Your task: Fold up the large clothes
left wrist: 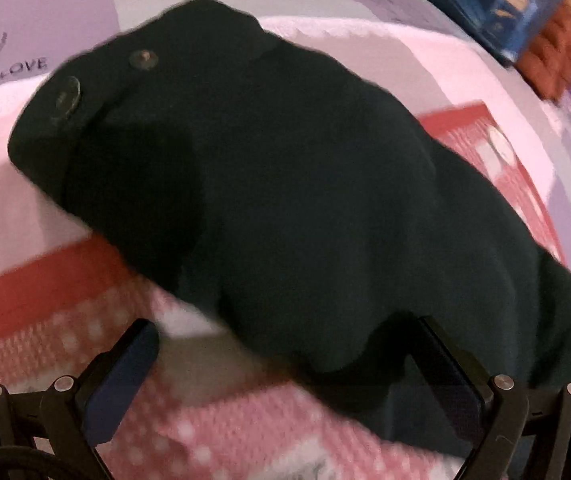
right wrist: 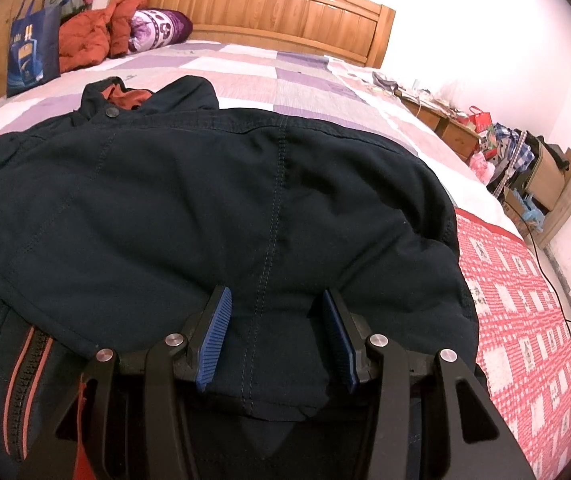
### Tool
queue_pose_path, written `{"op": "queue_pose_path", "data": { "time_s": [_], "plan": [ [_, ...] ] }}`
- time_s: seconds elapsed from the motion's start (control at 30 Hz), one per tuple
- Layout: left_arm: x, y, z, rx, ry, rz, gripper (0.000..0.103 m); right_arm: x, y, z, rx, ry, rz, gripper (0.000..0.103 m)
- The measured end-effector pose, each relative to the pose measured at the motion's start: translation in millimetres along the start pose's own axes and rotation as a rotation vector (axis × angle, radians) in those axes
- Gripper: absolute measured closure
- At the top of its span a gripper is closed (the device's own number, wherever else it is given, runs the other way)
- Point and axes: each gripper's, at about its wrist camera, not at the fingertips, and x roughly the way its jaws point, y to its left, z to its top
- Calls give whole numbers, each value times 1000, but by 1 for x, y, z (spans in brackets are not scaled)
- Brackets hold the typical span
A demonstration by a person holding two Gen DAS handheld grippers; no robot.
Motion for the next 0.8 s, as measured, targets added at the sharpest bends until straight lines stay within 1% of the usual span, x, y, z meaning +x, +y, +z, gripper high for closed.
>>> {"op": "queue_pose_path", "data": {
  "time_s": [0.1, 0.13, 0.17, 0.2, 0.23, 0.27, 0.3, 0.33, 0.4, 0.5, 0.63, 0.7, 0.8],
  "plan": [
    [13, -11, 21, 11, -27, 56, 0, 0, 0, 0, 1, 0, 1, 52],
    [16, -16, 28, 23, -32, 58, 2, 0, 1, 0, 0, 0, 0, 52],
    [18, -19, 33, 37, -37, 61, 7, 0, 1, 0, 0, 0, 0, 52],
    [19, -23, 37, 51, -50, 58, 17, 0, 1, 0, 0, 0, 0, 52],
    [18, -25, 39, 55, -60, 52, 34, 0, 0, 0, 1, 0, 0, 52],
    [13, -30, 39, 71, -91, 39, 45, 0, 1, 0, 1, 0, 0, 52],
    [9, -32, 39, 87, -111, 32, 64, 0, 1, 0, 1, 0, 0, 52],
    [4, -38, 37, 123, -134, 19, 75, 0, 1, 0, 0, 0, -1, 52],
    [-6, -48, 34, 185, -164, 29, 80, 0, 1, 0, 0, 0, -1, 52],
    [-30, -62, 31, 256, -225, 22, 82, 0, 1, 0, 1, 1, 0, 52],
    [-80, -97, 26, 366, -330, -56, 82, 0, 2, 1, 0, 1, -2, 52],
    [-103, -118, 20, 422, -359, -107, 82, 1, 1, 0, -2, 1, -3, 52],
    [-136, -170, -2, 538, -389, -184, 82, 1, 1, 0, -3, 1, -4, 52]
  ]
}}
